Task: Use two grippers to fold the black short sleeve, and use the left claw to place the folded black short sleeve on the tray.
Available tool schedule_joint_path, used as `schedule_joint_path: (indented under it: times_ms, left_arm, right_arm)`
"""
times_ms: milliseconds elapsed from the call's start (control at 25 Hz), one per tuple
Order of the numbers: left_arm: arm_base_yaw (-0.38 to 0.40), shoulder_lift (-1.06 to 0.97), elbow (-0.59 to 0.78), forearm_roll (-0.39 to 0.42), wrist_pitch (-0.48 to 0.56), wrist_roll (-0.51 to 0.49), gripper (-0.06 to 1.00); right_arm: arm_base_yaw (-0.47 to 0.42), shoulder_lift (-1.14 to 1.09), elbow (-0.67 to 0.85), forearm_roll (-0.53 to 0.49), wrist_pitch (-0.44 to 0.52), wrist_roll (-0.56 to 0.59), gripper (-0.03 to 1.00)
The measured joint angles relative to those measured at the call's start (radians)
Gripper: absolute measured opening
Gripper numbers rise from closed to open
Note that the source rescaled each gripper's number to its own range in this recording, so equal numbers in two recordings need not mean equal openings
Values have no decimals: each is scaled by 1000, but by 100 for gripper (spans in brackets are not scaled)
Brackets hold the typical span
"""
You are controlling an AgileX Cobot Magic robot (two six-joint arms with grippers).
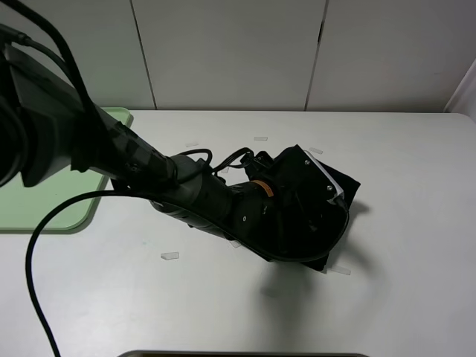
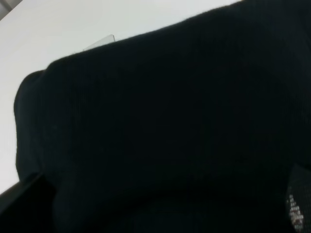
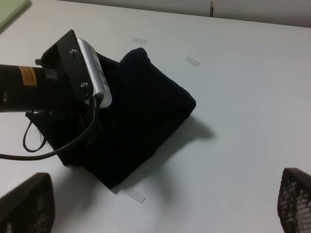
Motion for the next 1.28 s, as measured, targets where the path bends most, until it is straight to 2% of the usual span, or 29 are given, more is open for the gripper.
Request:
schedule_joint_path:
  times_ms: [120, 360, 480, 640, 880, 1040, 1120, 1280]
  left_arm:
    - [-1, -24, 1, -69, 4, 59, 95]
    - [-2, -192, 3, -340, 7, 299, 95]
    - [24, -287, 2, -447, 92, 350, 95]
    - [117, -392, 2, -512, 342, 333, 95]
    - [327, -475, 2, -522, 802, 261, 95]
    - [452, -470, 2, -538, 1028, 279, 95]
    - [508, -459, 2, -588, 1127, 323, 95]
    - [592, -401, 2, -781, 1294, 452, 95]
  right_arm:
    - [0, 0, 0, 0, 0, 0, 100]
    - [0, 0, 0, 0, 0, 0, 100]
    - [0, 0, 0, 0, 0, 0, 100]
    - [0, 0, 0, 0, 0, 0, 100]
    - [0, 0, 0, 0, 0, 0, 100]
    - [0, 0, 0, 0, 0, 0, 100]
    - [0, 0, 0, 0, 0, 0, 100]
    - [0, 0, 0, 0, 0, 0, 100]
